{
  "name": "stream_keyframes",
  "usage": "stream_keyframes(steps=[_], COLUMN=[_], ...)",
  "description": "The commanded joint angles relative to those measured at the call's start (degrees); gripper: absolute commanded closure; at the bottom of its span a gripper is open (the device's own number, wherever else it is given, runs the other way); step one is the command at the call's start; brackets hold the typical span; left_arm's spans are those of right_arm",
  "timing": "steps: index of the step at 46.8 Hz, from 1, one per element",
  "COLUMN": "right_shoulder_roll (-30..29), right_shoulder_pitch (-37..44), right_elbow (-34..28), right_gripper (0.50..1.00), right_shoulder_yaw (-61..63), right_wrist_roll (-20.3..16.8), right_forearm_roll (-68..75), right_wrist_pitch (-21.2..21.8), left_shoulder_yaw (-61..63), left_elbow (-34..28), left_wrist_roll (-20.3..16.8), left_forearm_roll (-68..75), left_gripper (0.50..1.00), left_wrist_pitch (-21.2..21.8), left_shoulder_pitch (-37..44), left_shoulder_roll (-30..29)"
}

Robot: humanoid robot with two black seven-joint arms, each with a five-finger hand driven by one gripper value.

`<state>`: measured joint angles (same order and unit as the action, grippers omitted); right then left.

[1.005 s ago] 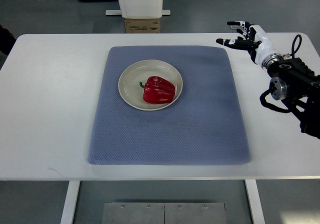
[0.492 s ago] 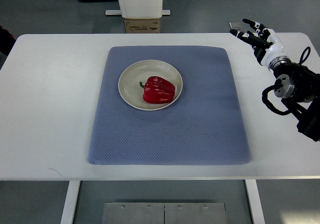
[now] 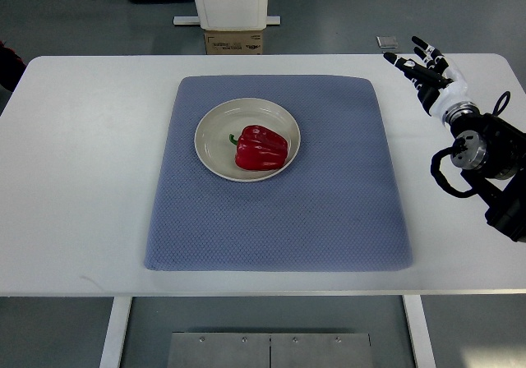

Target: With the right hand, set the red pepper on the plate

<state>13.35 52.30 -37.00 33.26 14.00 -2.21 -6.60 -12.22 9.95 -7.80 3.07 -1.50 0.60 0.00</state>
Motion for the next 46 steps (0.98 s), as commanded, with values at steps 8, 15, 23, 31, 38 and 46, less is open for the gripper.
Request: stream_keyframes(steps=[8, 15, 23, 31, 38, 46], right_shoulder_roll=[0.2, 0.1, -0.1, -0.2, -0.7, -1.2], right_shoulder_pitch=[0.0, 0.0, -0.2, -0.4, -0.6, -1.3], right_elbow=[0.0, 0.0, -0.6, -2.5, -2.6, -2.6], right_gripper=[0.500, 0.500, 0.500, 0.500, 0.500, 0.500], right_shoulder_yaw=[-0.2, -0.2, -0.2, -0.1, 0.0, 0.0], right_wrist_roll=[0.2, 0.2, 0.2, 0.2, 0.2, 0.3], right_forearm_roll=[-0.5, -0.5, -0.5, -0.5, -0.5, -0.5], right_wrist_pitch=[-0.1, -0.1, 0.0, 0.0, 0.0, 0.0], left_shoulder_yaw=[0.0, 0.0, 0.0, 0.0, 0.0, 0.0], left_elbow=[0.0, 0.0, 0.0, 0.0, 0.1, 0.0], left_wrist_roll=[0.0, 0.0, 0.0, 0.0, 0.0, 0.1], left_forearm_roll=[0.0, 0.0, 0.0, 0.0, 0.0, 0.0], left_gripper=[0.500, 0.500, 0.500, 0.500, 0.500, 0.500], left_wrist_pitch=[0.0, 0.0, 0.0, 0.0, 0.0, 0.0], left_shoulder_pitch=[0.0, -0.1, 0.0, -0.1, 0.0, -0.1], left_shoulder_roll=[0.0, 0.0, 0.0, 0.0, 0.0, 0.0])
